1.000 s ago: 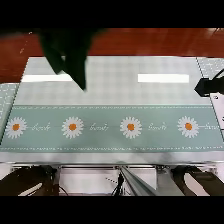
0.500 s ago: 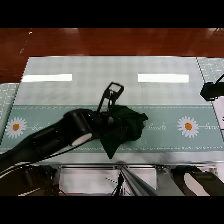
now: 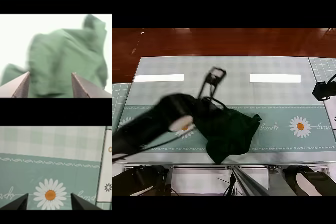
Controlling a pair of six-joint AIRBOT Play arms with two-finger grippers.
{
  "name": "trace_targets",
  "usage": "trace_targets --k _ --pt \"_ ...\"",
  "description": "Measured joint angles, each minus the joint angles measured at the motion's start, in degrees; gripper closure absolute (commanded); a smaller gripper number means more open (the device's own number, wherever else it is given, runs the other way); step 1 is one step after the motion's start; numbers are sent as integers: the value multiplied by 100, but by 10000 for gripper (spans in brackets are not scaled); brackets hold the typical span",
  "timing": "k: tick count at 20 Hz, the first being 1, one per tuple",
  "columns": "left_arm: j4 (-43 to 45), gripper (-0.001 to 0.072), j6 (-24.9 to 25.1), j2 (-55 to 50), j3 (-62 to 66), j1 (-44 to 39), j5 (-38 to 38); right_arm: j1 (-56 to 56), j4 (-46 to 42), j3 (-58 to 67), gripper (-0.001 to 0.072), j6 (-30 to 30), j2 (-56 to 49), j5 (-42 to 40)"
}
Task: Fold the shirts.
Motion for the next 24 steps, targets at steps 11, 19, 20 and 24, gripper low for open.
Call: trace_targets --k 11,19,20,24 --pt "-2789 100 2203 1744 -2441 3978 -1303 0 2 -415 110 9 0 -385" --pt "-4929 98 3233 588 -3641 4393 -525 0 13 -973 110 9 0 -509" --pt "-5062 99 3348 367 -3672 4343 -448 0 13 -994 110 11 0 -518" --pt "-5591 99 3703 -518 -3711 4153 -227 0 15 -1032 110 11 0 -531"
